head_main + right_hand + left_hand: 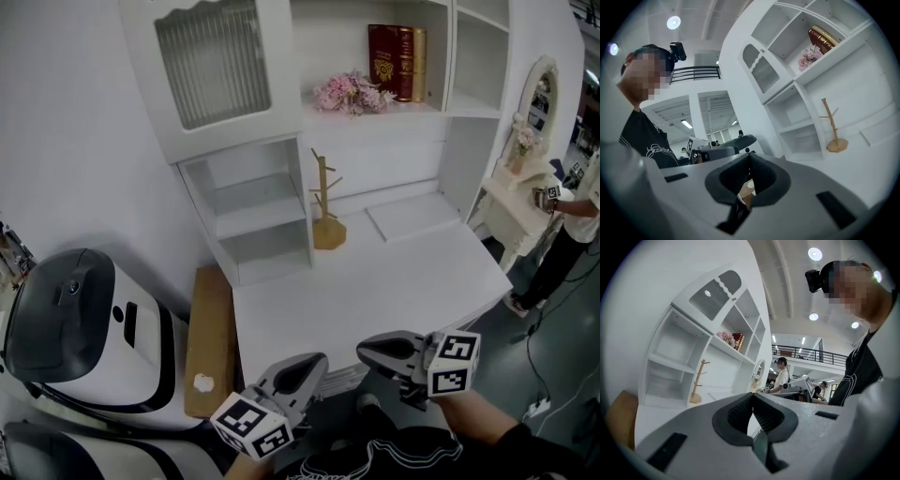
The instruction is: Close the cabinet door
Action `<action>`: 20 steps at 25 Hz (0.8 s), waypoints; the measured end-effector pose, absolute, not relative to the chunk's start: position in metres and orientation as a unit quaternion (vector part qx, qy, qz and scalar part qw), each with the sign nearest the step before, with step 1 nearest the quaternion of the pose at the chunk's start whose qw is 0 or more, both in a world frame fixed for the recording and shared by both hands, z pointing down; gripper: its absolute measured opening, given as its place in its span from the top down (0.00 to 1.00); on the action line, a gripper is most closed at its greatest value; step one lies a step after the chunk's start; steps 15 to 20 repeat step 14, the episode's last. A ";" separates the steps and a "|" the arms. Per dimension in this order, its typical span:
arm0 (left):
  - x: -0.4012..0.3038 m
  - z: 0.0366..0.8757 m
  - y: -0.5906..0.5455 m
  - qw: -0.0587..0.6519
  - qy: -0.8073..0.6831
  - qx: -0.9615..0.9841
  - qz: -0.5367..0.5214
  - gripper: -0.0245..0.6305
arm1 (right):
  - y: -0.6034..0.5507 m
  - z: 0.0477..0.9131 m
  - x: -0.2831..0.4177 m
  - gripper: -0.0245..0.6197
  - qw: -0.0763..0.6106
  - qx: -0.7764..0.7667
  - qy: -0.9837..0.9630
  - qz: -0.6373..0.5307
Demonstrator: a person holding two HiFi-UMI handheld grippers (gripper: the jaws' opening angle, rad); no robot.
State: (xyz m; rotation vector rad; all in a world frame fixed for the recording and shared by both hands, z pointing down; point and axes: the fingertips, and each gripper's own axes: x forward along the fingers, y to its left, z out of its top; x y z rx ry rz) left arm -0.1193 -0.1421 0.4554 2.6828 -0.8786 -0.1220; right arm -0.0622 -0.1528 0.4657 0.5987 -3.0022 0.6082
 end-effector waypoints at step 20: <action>-0.109 0.465 -0.155 0.169 -0.302 0.938 -0.028 0.96 | -0.162 0.475 -0.060 0.95 0.010 0.191 -0.960 0.204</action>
